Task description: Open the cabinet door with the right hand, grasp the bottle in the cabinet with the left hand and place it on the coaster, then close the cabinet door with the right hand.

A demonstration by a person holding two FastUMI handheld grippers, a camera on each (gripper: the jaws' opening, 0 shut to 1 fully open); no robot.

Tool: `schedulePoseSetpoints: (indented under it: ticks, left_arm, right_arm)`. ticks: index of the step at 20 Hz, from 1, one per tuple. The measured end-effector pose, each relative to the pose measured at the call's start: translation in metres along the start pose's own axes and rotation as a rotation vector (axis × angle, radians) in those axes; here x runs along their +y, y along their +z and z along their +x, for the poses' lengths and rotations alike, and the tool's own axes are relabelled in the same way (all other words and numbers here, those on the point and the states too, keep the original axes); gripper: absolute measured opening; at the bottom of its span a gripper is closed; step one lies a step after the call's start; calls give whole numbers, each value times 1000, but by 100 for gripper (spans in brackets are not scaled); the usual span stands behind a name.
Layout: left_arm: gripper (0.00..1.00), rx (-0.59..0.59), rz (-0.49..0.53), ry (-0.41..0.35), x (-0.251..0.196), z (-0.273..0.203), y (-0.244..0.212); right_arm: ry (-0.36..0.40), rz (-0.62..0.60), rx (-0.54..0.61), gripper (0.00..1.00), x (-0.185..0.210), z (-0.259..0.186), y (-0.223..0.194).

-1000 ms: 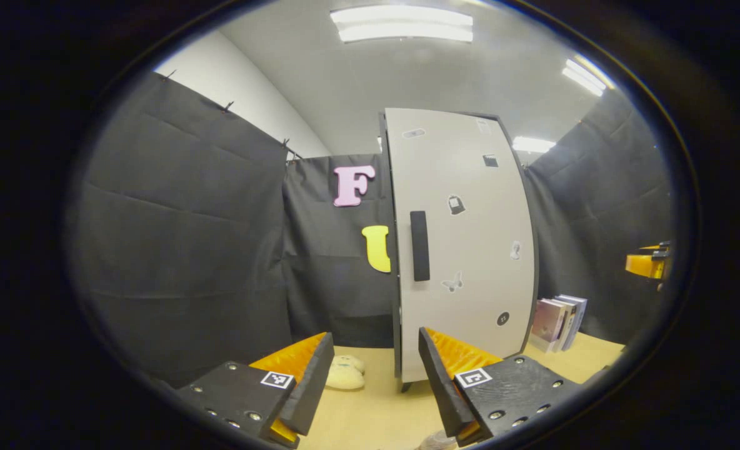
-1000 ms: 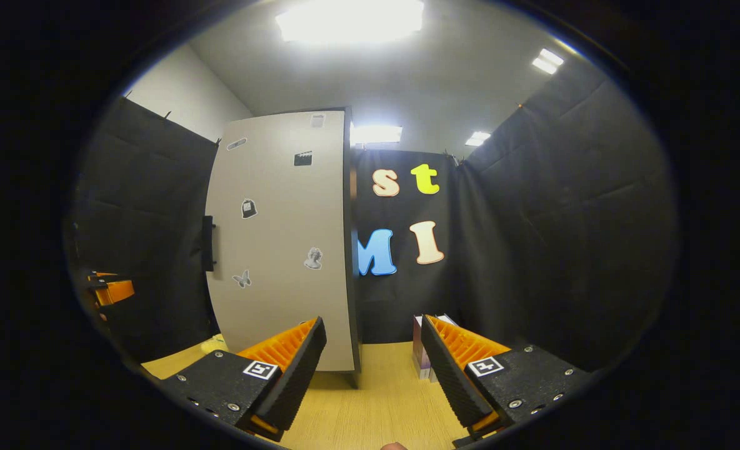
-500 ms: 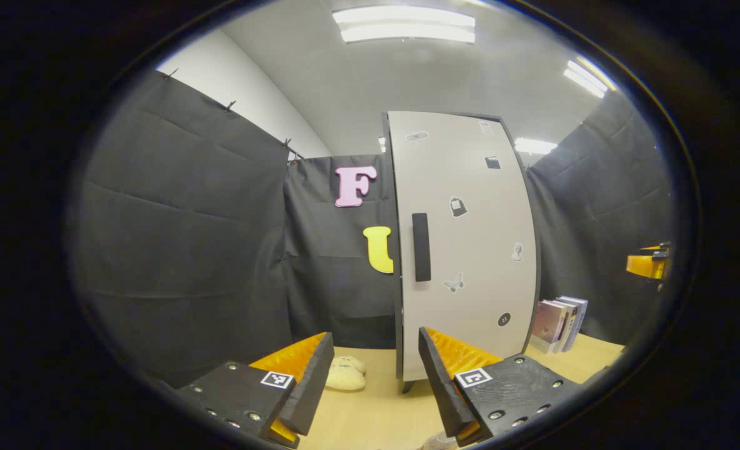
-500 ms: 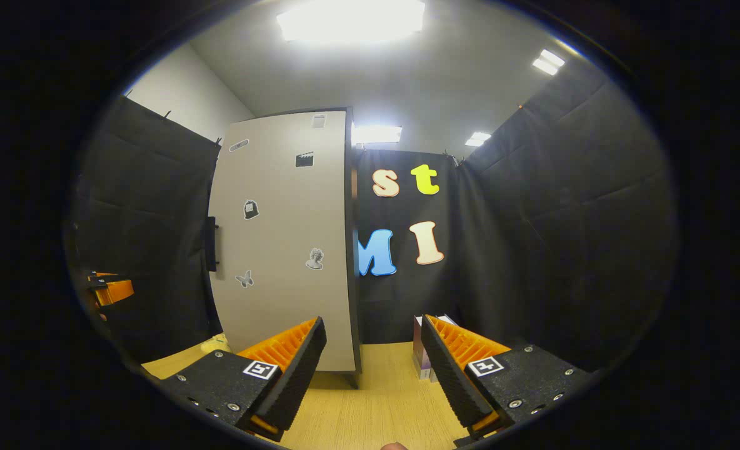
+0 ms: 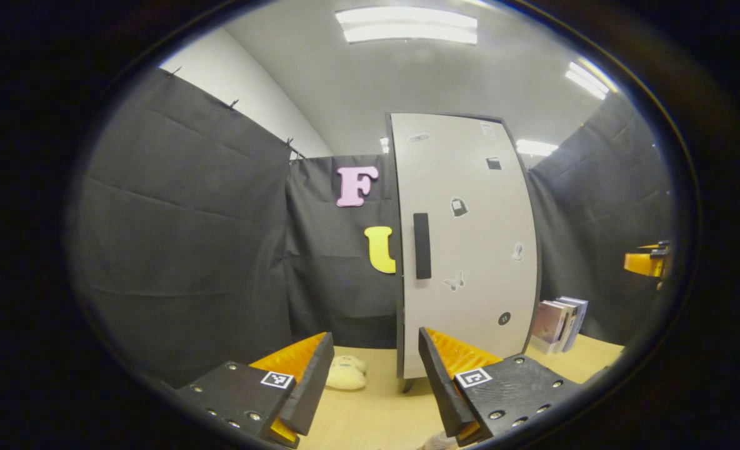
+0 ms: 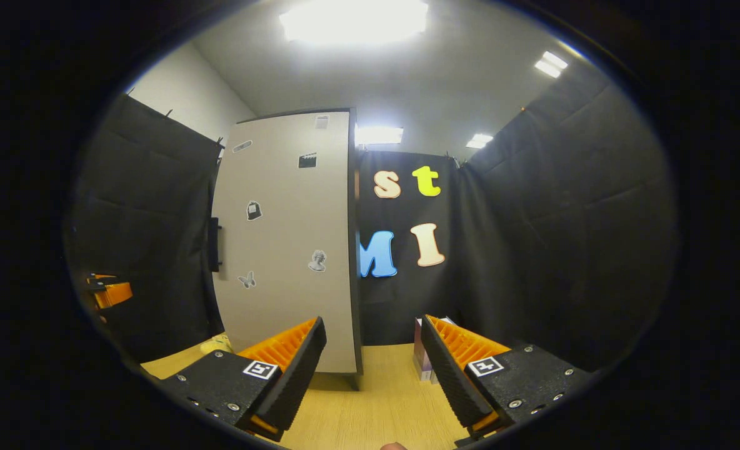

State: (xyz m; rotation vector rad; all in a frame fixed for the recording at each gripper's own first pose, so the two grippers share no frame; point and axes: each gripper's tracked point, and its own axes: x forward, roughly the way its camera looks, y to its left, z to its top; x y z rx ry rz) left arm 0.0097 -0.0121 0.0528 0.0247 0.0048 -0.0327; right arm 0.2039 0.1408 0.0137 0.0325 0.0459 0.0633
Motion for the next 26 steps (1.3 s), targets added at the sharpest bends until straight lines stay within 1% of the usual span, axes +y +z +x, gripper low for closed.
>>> schedulePoseSetpoints:
  ticks: [4, 5, 13, 15, 16, 17, 18, 19, 20, 21, 22, 23, 26]
  left_arm:
    - [78, -6, 3, 8, 6, 2, 4]
    - [73, -8, 6, 7, 7, 3, 4]
    - [73, -16, 14, 3, 11, 3, 9]
    - [83, -17, 17, 0, 15, 7, 8]
    - [78, -17, 18, -1, 17, 8, 8]
    - [83, -18, 19, -1, 17, 6, 8]
    - [78, -19, 17, -1, 18, 5, 8]
    - [78, -21, 15, -2, 19, 5, 8]
    - [73, -22, 15, -2, 20, 5, 8]
    - [78, -22, 16, -2, 21, 5, 8]
    - [78, -23, 18, -1, 23, 6, 8]
    - [73, -23, 18, 1, 25, 6, 7]
    - [73, -23, 12, 3, 31, 7, 6]
  right_arm:
    - [0, 1, -3, 94, 3, 2, -1]
    - [0, 3, -1, 94, 4, 3, -1]
    - [-4, 5, -16, 94, 4, 3, 5]
    - [-6, 4, -17, 94, 3, 3, 6]
    - [-5, 5, -17, 94, 4, 3, 6]
    - [-5, 5, -19, 94, 4, 2, 6]
    - [-5, 5, -21, 94, 5, 3, 7]
    - [-6, 3, -22, 94, 5, 2, 7]
    - [-6, 2, -24, 94, 6, 2, 7]
    - [-6, 1, -24, 94, 6, 3, 7]
    - [-8, 0, -23, 94, 8, 3, 7]
    - [-10, 1, -22, 94, 8, 3, 7]
    - [-9, 2, -25, 94, 14, 3, 7]
